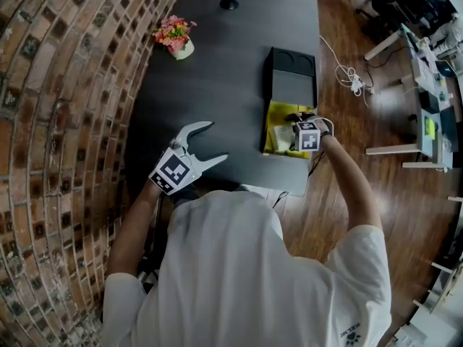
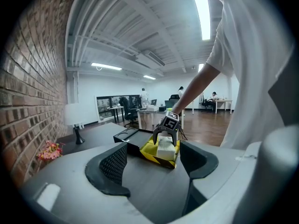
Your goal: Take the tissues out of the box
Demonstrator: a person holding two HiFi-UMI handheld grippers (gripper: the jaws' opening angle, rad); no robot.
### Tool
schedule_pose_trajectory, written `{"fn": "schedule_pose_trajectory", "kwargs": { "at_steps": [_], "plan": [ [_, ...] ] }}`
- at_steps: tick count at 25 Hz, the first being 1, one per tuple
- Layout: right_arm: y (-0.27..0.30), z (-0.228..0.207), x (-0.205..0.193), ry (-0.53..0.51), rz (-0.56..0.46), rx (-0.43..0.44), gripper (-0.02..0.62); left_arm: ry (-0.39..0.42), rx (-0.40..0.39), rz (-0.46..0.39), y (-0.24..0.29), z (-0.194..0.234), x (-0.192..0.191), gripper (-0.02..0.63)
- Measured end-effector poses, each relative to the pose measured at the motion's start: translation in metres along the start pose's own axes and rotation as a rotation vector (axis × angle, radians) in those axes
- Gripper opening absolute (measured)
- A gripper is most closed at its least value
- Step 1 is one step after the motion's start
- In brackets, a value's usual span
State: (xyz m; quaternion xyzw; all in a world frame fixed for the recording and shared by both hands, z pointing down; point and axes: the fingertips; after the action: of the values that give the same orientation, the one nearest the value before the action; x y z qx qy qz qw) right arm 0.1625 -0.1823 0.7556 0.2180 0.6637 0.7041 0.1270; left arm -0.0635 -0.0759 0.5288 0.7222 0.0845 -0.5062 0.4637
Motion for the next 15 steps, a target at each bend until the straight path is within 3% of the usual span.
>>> {"fn": "schedule_pose_trajectory", "kwargs": {
  "at_steps": [10,15],
  "plan": [
    [0.017,0.016,-0.003,0.013,0.079,0.134,0.489,-0.022,-0.009,-0.008,0.0,0.003,-0.005,0.359],
    [0.008,0.013,0.004,0.024,0.059,0.11,0.413,-0.033,-0.03,-0.025,0.003,0.004,-0.005,0.359]
  ]
}}
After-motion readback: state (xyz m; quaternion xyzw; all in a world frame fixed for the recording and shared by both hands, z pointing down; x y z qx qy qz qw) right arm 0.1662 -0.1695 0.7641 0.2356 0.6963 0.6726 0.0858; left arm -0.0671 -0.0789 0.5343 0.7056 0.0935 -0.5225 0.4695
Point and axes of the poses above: the fingertips, and each gripper's own axes: y forward along the fingers, z to its left, x out of its top, and after that the axes turned 14 degrees about z, right-handed
